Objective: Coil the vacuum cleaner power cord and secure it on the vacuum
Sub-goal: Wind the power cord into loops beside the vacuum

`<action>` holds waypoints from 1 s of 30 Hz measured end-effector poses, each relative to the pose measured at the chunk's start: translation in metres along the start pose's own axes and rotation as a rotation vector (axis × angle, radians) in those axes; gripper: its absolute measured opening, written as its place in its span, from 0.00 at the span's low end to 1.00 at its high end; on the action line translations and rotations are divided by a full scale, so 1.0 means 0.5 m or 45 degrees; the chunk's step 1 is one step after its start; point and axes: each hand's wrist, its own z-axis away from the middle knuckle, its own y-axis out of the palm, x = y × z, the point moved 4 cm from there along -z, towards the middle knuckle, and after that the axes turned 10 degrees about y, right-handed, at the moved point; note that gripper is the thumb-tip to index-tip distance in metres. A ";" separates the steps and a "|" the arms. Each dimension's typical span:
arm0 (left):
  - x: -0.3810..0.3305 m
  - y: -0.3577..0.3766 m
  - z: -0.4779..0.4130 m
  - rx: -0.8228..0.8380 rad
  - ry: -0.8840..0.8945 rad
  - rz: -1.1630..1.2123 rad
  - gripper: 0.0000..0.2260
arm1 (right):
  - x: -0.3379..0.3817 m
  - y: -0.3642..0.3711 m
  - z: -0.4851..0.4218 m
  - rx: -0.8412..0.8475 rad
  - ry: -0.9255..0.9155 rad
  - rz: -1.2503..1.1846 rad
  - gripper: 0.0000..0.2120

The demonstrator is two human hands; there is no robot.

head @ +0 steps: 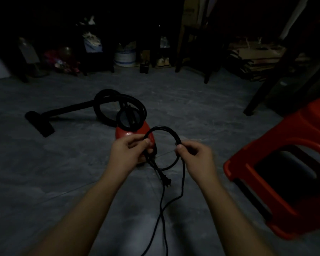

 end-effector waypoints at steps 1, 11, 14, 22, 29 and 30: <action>-0.003 -0.009 0.005 -0.019 -0.009 0.006 0.07 | 0.005 0.002 -0.001 0.024 -0.001 -0.008 0.06; 0.003 -0.018 0.003 -0.201 0.040 0.106 0.09 | 0.019 0.019 0.013 0.009 -0.067 0.020 0.06; -0.009 -0.017 0.006 -0.278 0.030 0.216 0.09 | 0.005 0.023 0.013 0.030 0.030 -0.014 0.06; -0.031 -0.012 0.018 -0.356 0.159 0.218 0.04 | 0.000 0.026 0.011 -0.051 -0.017 0.044 0.05; -0.025 -0.012 0.021 -0.366 0.197 0.140 0.06 | -0.014 0.032 0.003 0.054 0.092 -0.062 0.07; -0.022 -0.009 0.021 -0.374 0.194 0.152 0.06 | -0.016 0.034 0.003 0.067 0.137 -0.105 0.07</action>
